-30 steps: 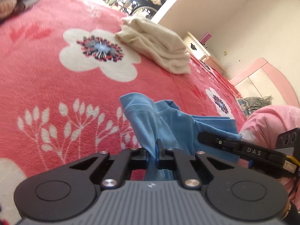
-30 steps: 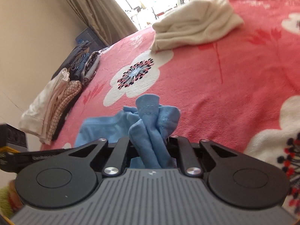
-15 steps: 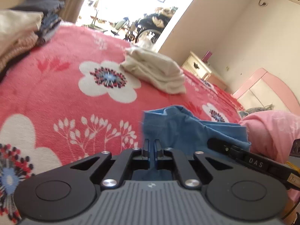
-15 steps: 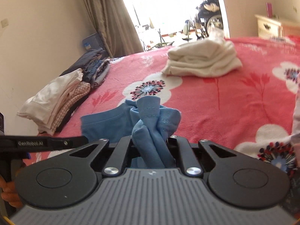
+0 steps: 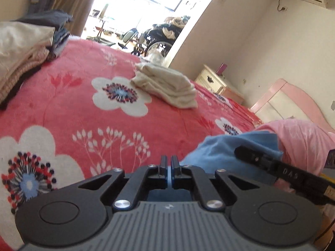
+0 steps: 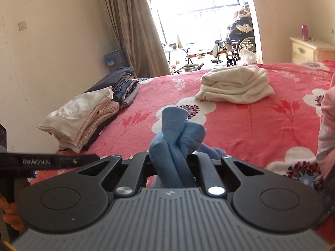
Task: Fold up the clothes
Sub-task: 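Lift the hem with both grippers and fold it over toward the collar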
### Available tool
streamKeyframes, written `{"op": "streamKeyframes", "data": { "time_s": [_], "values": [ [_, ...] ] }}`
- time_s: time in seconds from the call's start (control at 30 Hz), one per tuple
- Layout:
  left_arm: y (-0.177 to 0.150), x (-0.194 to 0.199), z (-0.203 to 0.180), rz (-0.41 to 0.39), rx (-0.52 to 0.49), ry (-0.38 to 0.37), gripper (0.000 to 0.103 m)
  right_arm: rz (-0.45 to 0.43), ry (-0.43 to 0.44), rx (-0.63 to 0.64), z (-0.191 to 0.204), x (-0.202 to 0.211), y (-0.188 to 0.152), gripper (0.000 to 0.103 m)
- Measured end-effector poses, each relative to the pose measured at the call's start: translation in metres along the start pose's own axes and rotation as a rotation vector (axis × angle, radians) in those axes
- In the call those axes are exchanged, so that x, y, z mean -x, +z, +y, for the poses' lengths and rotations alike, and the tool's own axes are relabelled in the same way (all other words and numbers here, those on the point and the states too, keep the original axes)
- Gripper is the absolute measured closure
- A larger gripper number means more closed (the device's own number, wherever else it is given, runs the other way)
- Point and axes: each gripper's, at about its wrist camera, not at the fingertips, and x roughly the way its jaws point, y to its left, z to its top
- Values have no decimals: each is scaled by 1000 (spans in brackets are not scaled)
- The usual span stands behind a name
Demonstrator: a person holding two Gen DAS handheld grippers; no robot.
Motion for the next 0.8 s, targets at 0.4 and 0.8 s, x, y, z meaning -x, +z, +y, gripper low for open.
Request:
{"op": "streamKeyframes", "data": {
  "time_s": [0.4,0.8],
  "values": [
    [6,-35,28,105,40,17,79,78,89,11,-6,-11,-12,96],
    [8,-77,65,246,-19,-12,70,384,422,450,40,-7,-53,96]
  ]
}}
